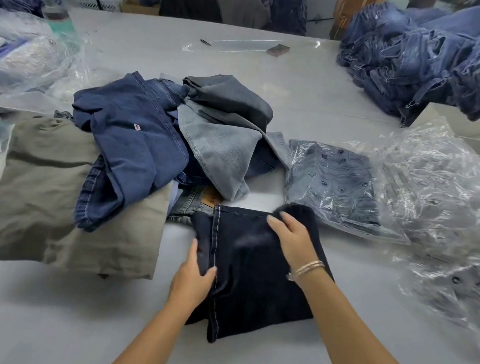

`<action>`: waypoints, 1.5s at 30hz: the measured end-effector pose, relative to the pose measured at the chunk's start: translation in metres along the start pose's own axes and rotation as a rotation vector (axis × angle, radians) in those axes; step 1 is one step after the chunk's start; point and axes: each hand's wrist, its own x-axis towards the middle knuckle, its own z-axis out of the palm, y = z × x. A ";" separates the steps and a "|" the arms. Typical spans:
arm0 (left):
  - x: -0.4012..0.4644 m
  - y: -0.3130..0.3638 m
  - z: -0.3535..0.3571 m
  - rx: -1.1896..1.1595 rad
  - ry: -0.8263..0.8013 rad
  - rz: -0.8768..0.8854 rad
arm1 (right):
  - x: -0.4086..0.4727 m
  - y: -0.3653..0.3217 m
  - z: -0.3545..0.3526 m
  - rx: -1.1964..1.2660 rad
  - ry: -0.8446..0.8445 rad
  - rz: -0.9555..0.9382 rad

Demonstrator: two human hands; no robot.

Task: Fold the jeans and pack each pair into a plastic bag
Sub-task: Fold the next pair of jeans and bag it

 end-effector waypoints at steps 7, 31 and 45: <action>-0.009 -0.037 -0.009 -0.481 -0.070 -0.208 | -0.041 0.060 0.069 -0.970 -0.482 0.179; -0.021 -0.019 -0.004 0.090 0.081 -0.107 | -0.052 0.063 0.039 -0.987 -0.266 0.038; -0.041 0.006 0.063 0.842 -0.160 0.462 | -0.061 -0.016 -0.103 0.256 0.615 -0.052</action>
